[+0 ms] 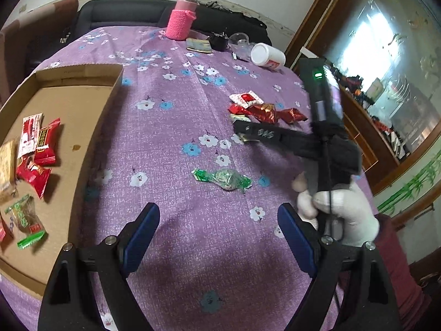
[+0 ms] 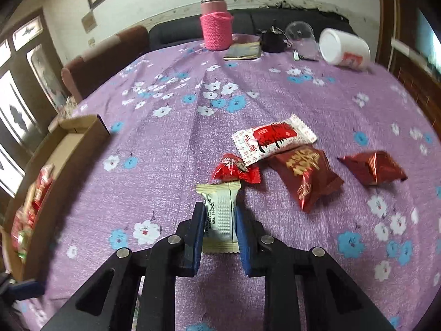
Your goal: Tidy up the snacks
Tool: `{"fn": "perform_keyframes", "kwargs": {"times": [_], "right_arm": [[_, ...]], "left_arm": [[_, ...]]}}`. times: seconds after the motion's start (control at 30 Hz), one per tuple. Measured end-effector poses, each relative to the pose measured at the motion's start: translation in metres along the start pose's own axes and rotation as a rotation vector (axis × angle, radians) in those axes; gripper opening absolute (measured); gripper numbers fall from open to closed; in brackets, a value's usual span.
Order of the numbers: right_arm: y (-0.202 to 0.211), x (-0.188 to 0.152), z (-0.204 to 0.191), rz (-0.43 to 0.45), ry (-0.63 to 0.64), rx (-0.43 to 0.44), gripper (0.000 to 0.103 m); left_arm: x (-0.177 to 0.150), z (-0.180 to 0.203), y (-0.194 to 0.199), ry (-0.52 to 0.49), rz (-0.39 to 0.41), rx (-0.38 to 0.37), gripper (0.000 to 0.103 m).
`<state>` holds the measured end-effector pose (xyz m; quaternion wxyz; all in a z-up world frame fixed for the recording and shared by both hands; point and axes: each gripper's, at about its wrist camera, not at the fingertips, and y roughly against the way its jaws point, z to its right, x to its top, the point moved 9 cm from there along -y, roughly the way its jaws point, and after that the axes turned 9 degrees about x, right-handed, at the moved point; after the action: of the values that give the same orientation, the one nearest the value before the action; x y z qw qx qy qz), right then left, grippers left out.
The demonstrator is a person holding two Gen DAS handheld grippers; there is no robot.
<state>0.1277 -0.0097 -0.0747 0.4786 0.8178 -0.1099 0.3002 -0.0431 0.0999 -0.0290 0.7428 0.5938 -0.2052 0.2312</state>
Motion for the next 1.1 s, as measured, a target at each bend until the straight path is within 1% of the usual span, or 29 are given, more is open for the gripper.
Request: {"fn": "perform_keyframes", "kwargs": {"times": [0.17, 0.37, 0.5, 0.57, 0.6, 0.63, 0.67, 0.7, 0.73, 0.77, 0.8, 0.9, 0.97, 1.0, 1.03, 1.1], "right_arm": [[0.026, -0.01, 0.016, 0.041, -0.123, 0.073, 0.022], [0.041, -0.019, 0.027, 0.077, -0.183, 0.101, 0.022], [0.045, -0.018, 0.03, 0.091, -0.208, 0.118, 0.022], [0.046, -0.018, 0.031, 0.092, -0.211, 0.122, 0.022], [0.046, -0.018, 0.031, 0.092, -0.213, 0.124, 0.022], [0.046, -0.017, 0.032, 0.092, -0.216, 0.123, 0.022], [0.046, -0.018, 0.032, 0.091, -0.219, 0.123, 0.022], [0.046, -0.018, 0.032, 0.092, -0.224, 0.123, 0.022], [0.046, -0.017, 0.033, 0.093, -0.229, 0.124, 0.022], [0.046, -0.017, 0.034, 0.094, -0.233, 0.126, 0.022], [0.047, -0.017, 0.034, 0.096, -0.236, 0.125, 0.022], [0.047, -0.018, 0.034, 0.093, -0.242, 0.128, 0.022], [0.046, -0.018, 0.034, 0.092, -0.241, 0.126, 0.022], [0.046, -0.018, 0.034, 0.092, -0.241, 0.126, 0.022], [0.047, -0.018, 0.034, 0.093, -0.241, 0.126, 0.022], [0.047, -0.017, 0.035, 0.096, -0.239, 0.123, 0.022]], "left_arm": [[0.013, 0.007, -0.018, -0.077, 0.001, 0.05, 0.087], [0.02, 0.023, -0.049, -0.153, -0.029, 0.07, 0.086], [0.027, 0.039, -0.058, -0.253, 0.003, 0.087, 0.086], [0.026, 0.044, -0.063, -0.317, -0.001, 0.094, 0.086], [0.024, 0.046, -0.067, -0.343, -0.016, 0.086, 0.083], [0.021, 0.049, -0.071, -0.363, -0.035, 0.069, 0.062], [0.016, 0.049, -0.074, -0.373, -0.064, 0.055, 0.045], [0.017, 0.047, -0.072, -0.388, -0.047, 0.083, 0.031], [0.014, 0.048, -0.072, -0.392, -0.062, 0.072, 0.026], [0.012, 0.049, -0.069, -0.387, -0.072, 0.049, 0.024], [0.01, 0.05, -0.066, -0.383, -0.081, 0.03, 0.023], [0.006, 0.051, -0.064, -0.385, -0.076, 0.04, 0.023], [0.007, 0.052, -0.064, -0.373, -0.071, 0.036, 0.029], [0.008, 0.053, -0.065, -0.367, -0.067, 0.033, 0.037], [0.008, 0.054, -0.066, -0.365, -0.061, 0.033, 0.04], [0.01, 0.059, -0.071, -0.374, -0.055, 0.037, 0.04]]}}
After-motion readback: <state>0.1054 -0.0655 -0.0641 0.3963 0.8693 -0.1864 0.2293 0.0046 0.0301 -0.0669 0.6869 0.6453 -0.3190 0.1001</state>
